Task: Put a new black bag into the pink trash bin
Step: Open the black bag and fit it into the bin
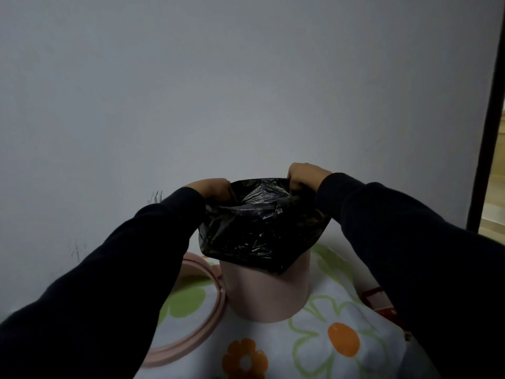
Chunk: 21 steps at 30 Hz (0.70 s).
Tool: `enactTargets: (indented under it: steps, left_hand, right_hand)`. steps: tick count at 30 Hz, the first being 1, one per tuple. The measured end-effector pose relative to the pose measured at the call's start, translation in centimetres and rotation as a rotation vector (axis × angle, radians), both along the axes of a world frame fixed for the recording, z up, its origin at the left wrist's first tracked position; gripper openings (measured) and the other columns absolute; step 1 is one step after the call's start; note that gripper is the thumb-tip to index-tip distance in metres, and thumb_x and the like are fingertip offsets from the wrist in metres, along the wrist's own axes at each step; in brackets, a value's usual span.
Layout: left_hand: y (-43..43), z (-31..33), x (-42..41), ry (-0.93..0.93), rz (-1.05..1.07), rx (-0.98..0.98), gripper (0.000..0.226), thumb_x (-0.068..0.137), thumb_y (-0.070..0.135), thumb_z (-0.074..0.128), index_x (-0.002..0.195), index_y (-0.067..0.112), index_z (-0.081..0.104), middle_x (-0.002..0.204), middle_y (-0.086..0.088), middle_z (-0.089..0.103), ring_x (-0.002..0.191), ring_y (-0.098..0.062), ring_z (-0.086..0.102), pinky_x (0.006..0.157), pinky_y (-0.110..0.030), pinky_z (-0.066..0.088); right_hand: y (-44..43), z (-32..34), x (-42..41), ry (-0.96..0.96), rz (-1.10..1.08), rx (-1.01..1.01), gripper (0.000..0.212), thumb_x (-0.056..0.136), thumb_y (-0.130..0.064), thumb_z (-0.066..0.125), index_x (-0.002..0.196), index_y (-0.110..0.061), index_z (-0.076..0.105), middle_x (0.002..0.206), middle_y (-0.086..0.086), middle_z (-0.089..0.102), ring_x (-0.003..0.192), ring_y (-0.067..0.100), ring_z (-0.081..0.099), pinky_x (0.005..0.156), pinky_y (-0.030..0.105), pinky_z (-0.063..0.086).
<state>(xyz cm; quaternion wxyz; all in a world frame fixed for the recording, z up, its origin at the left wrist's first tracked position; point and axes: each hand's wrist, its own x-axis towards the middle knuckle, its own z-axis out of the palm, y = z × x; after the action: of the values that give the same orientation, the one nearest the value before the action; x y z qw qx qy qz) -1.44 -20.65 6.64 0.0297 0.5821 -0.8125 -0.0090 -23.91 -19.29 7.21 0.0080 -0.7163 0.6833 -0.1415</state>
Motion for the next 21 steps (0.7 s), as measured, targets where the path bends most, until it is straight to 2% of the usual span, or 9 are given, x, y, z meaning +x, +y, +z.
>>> enactTargets:
  steps: [3,6,7,9,12,14,16,19,21]
  left_hand:
    - [0.2,0.0,-0.2,0.009,0.026,-0.011,0.03,0.085,0.01,0.061,0.112,0.015,0.075,0.117,-0.005,0.071,0.109,-0.024,0.065,0.093,-0.032,0.049]
    - [0.2,0.2,-0.4,-0.01,-0.023,-0.188,0.032,0.085,0.008,0.059,0.113,0.013,0.073,0.126,-0.012,0.062,0.117,-0.029,0.058,0.095,-0.033,0.047]
    - [0.3,0.4,-0.5,-0.014,-0.056,-0.284,0.031,0.083,0.009,0.059,0.11,0.014,0.074,0.128,-0.014,0.058,0.12,-0.031,0.054,0.099,-0.037,0.045]
    - [0.8,0.9,-1.1,0.065,-0.131,-0.394,0.029,0.08,0.006,0.058,0.099,0.016,0.077,0.116,-0.012,0.062,0.112,-0.029,0.057,0.095,-0.038,0.047]
    - [2.4,1.3,-2.7,0.183,-0.162,-0.181,0.033,0.078,-0.001,0.054,0.091,0.017,0.078,0.088,-0.002,0.072,0.088,-0.016,0.065,0.08,-0.025,0.049]
    - [2.3,0.8,-3.3,0.06,-0.15,0.006,0.032,0.081,0.001,0.056,0.1,0.016,0.077,0.1,-0.005,0.074,0.096,-0.019,0.067,0.088,-0.031,0.052]
    - [1.8,0.2,-3.4,-0.101,-0.099,0.149,0.033,0.088,0.006,0.055,0.117,0.012,0.069,0.119,-0.009,0.068,0.111,-0.026,0.063,0.097,-0.04,0.05]
    - [1.9,-0.1,-3.7,-0.196,-0.05,0.227,0.037,0.095,0.017,0.051,0.131,0.009,0.056,0.13,-0.008,0.06,0.117,-0.028,0.059,0.097,-0.039,0.047]
    - [2.4,0.2,-3.8,-0.158,-0.064,0.232,0.034,0.095,0.016,0.051,0.127,0.008,0.059,0.126,-0.008,0.062,0.115,-0.028,0.06,0.091,-0.037,0.048]
  right_hand:
    - [0.7,0.2,0.4,0.126,0.06,-0.133,0.018,0.087,-0.007,0.063,0.103,-0.004,0.055,0.103,0.015,0.056,0.087,0.028,0.052,0.072,0.032,0.042]
    - [0.7,1.1,2.3,0.015,0.262,-0.364,0.012,0.086,-0.01,0.061,0.097,-0.005,0.06,0.098,0.009,0.061,0.089,0.027,0.059,0.071,0.031,0.045]
    - [0.4,1.4,3.1,-0.042,0.315,-0.317,0.013,0.087,-0.009,0.057,0.096,-0.005,0.065,0.095,0.007,0.064,0.088,0.025,0.061,0.071,0.029,0.045]
    - [0.0,1.4,4.3,-0.033,0.35,0.02,0.023,0.092,-0.01,0.055,0.106,-0.001,0.07,0.091,0.008,0.064,0.084,0.022,0.06,0.075,0.029,0.047]
    - [-0.2,0.2,4.4,0.187,0.237,0.458,0.052,0.091,-0.036,0.056,0.135,-0.008,0.057,0.129,0.008,0.059,0.111,0.023,0.057,0.1,0.037,0.046]
    - [0.4,0.1,3.4,0.277,0.165,0.573,0.059,0.094,-0.047,0.049,0.142,-0.012,0.05,0.143,0.008,0.052,0.119,0.026,0.056,0.096,0.035,0.045]
    - [1.1,0.7,3.0,0.296,0.135,0.586,0.049,0.104,-0.033,0.043,0.139,0.0,0.052,0.135,0.016,0.058,0.111,0.028,0.058,0.086,0.032,0.042]
    - [1.0,0.6,2.6,0.207,0.098,0.403,0.028,0.098,-0.02,0.054,0.111,0.0,0.067,0.096,0.014,0.067,0.088,0.024,0.061,0.078,0.031,0.043]
    - [1.4,0.5,3.0,0.199,0.17,0.499,0.035,0.093,-0.021,0.056,0.117,0.003,0.065,0.113,0.017,0.069,0.103,0.026,0.066,0.077,0.033,0.048]
